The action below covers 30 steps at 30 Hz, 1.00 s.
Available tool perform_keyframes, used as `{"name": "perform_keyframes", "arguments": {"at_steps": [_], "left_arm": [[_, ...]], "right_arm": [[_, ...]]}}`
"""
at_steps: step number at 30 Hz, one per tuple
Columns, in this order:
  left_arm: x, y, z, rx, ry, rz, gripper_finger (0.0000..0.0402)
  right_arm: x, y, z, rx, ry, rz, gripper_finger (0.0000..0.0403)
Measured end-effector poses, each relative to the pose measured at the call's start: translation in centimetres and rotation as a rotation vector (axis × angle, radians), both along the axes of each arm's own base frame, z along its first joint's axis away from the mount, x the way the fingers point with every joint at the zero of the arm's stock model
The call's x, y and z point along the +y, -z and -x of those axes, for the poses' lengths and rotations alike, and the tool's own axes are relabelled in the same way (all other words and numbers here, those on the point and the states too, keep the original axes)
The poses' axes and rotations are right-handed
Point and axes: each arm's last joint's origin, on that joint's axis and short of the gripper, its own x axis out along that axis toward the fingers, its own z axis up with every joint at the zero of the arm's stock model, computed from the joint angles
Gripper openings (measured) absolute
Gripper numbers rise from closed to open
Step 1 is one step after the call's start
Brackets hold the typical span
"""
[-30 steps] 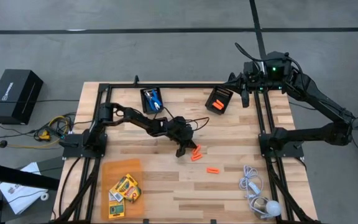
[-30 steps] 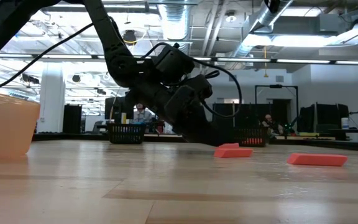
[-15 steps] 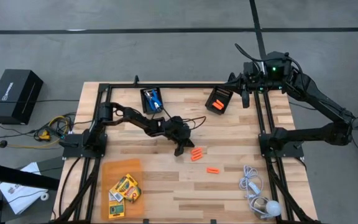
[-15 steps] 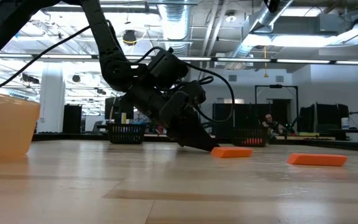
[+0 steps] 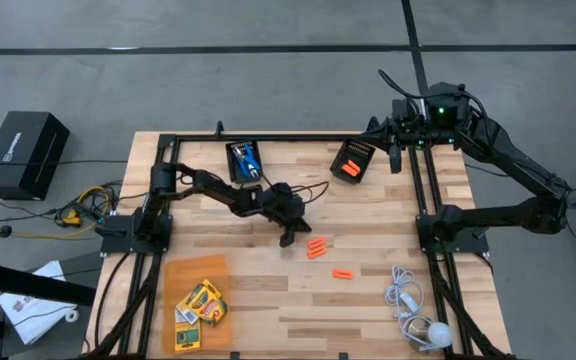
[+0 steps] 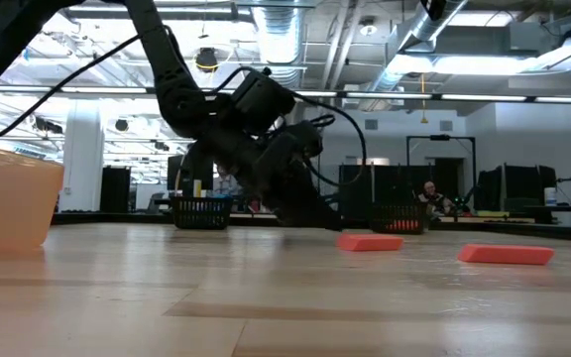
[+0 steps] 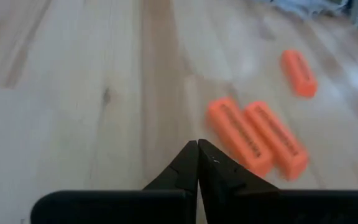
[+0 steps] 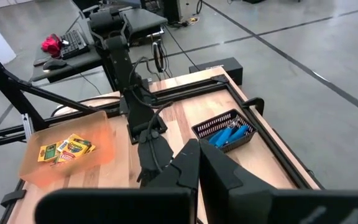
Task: Pick & Place School Supplies
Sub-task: Put the orange eraser into the right black bin
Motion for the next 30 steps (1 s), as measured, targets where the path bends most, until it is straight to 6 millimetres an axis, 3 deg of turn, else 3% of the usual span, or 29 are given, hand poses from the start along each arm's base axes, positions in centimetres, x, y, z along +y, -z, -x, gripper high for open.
{"name": "perform_keyframes", "arguments": {"at_steps": [8,22,30], "left_arm": [[-1.5,-1.7,-1.6,-0.077,0.082,0.008,0.0002],[-1.6,0.9,-1.5,-0.005,0.097,0.012,0.0002],[-1.4,1.1,-1.5,0.004,0.094,0.015,0.0002]], "right_arm": [[0.0,0.0,0.0,0.000,0.000,-0.001,0.0000],[0.0,0.0,0.0,-0.004,0.001,-0.002,0.0000],[0.0,-0.1,0.0,-0.006,0.001,-0.001,0.0000]]}}
